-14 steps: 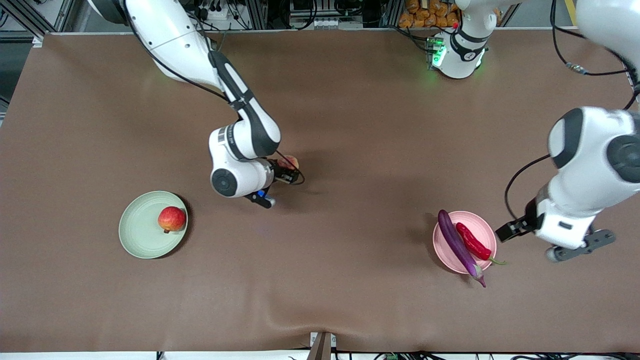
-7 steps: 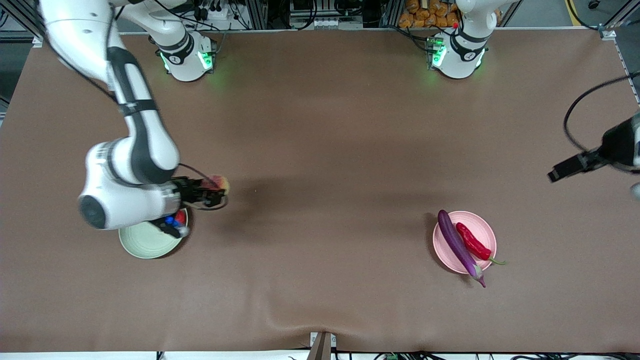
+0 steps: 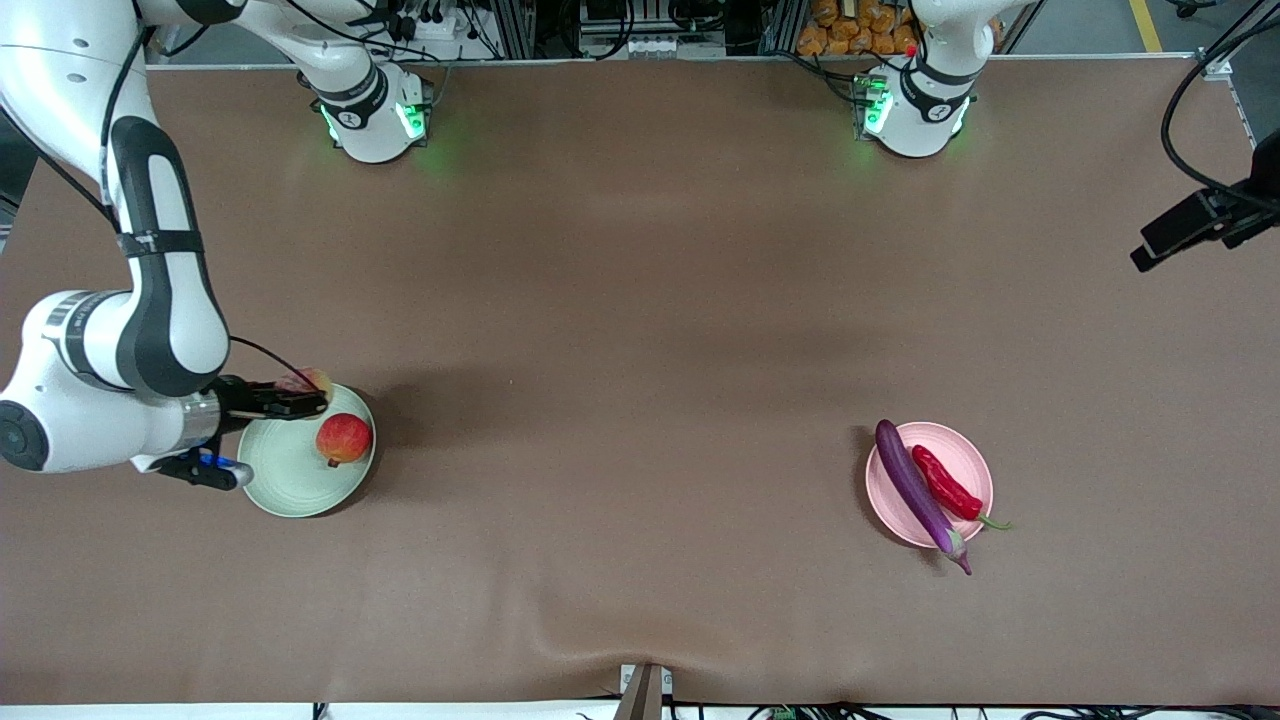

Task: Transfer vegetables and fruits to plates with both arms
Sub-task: 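Place the peach on the green plate while the left gripper withdraws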

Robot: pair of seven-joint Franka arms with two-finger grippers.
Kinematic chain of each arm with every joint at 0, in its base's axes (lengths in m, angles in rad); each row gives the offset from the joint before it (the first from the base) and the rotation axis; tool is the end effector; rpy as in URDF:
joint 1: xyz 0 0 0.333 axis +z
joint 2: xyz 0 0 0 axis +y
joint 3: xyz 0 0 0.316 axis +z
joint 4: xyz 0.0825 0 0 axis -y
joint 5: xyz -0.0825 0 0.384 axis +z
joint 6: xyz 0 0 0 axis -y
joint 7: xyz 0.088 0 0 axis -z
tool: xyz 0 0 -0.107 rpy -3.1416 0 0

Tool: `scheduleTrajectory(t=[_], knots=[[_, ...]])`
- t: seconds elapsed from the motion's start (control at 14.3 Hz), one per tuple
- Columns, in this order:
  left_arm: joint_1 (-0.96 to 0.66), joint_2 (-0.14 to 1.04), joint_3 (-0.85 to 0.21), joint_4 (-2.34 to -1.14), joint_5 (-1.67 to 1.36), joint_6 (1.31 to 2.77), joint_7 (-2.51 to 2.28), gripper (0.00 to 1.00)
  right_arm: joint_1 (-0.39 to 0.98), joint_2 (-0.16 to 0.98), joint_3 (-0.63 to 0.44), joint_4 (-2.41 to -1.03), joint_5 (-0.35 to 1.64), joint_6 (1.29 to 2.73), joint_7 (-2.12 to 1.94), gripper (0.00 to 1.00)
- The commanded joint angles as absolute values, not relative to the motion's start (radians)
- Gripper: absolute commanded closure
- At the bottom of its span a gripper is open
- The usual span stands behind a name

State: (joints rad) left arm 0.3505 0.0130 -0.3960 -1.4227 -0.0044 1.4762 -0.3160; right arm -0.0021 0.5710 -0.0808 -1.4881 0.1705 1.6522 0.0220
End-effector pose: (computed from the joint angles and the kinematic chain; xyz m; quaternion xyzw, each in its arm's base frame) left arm 0.5474 -0.0237 0.6786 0.9907 0.1346 0.0196 0.0083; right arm 0.6567 -0.0300 0.3154 -0.9752 0.0732 0.1985 0.0652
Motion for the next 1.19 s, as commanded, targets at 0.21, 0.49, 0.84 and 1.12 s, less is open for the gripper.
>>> scheduleTrajectory(t=[0.21, 0.49, 0.84, 1.12], knots=[[0.368, -0.034, -0.373, -1.453, -0.014, 1.424, -0.215, 0.00, -0.064, 0.699, -0.061, -1.385, 0.066, 1.779, -0.169, 0.95], [0.341, -0.044, -0.356, -1.460, 0.014, 1.433, -0.209, 0.00, -0.095, 0.758, -0.061, -1.387, 0.049, 1.879, -0.230, 0.83], [0.005, -0.113, -0.066, -1.564, 0.066, 1.434, -0.209, 0.00, -0.092, 0.720, -0.060, -1.382, 0.057, 1.891, -0.250, 0.00], [0.002, -0.132, -0.067, -1.592, 0.066, 1.457, -0.209, 0.00, -0.034, 0.446, -0.061, -1.423, 0.052, 1.743, -0.226, 0.00]])
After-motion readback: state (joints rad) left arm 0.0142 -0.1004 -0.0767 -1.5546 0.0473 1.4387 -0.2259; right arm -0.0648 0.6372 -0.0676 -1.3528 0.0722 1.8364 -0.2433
